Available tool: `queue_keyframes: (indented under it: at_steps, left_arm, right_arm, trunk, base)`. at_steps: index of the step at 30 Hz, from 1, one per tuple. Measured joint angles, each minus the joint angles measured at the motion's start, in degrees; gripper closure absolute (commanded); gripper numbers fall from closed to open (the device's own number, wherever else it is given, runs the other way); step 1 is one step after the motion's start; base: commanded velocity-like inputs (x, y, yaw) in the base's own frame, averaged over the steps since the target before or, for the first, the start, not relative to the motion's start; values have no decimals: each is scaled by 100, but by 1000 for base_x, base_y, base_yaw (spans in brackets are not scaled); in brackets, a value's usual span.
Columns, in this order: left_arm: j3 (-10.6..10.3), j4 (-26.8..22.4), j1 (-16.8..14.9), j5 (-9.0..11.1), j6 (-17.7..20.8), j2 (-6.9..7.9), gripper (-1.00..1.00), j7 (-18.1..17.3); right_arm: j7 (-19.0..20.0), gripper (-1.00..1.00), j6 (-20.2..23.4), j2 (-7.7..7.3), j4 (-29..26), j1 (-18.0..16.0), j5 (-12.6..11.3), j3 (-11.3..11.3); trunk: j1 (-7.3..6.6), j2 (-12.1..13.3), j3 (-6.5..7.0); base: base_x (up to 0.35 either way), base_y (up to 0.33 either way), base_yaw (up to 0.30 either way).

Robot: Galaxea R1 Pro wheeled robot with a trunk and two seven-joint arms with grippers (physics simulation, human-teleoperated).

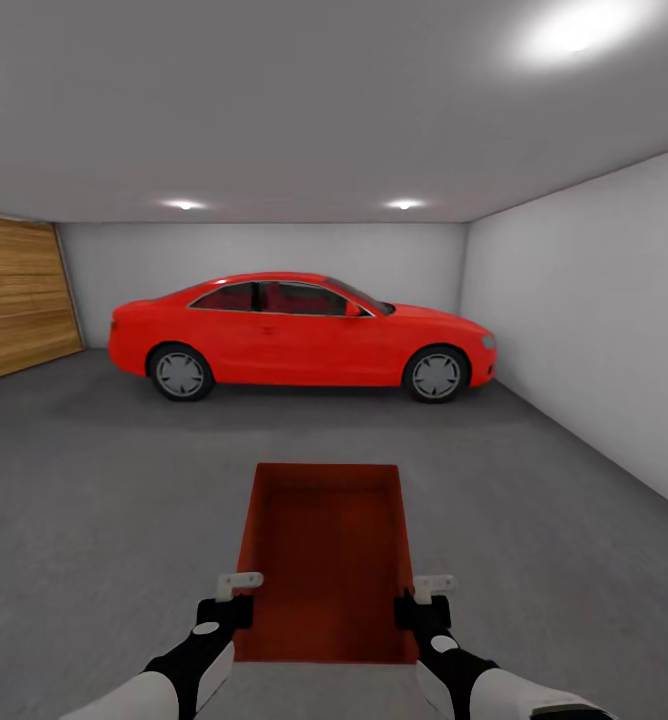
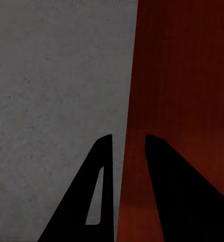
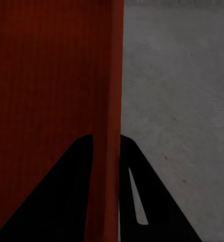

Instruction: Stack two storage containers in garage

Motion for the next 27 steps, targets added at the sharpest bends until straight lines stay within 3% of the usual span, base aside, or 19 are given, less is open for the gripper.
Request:
queue_keyframes:
  at_steps: [27]
  left_arm:
    - [-11, 1, 1, 6, 2, 0, 100, 8]
  right_arm:
    - [-5, 100, -5, 4, 9, 0, -35, 27]
  trunk:
    - [0, 0, 0]
  base:
    - [320, 0, 0]
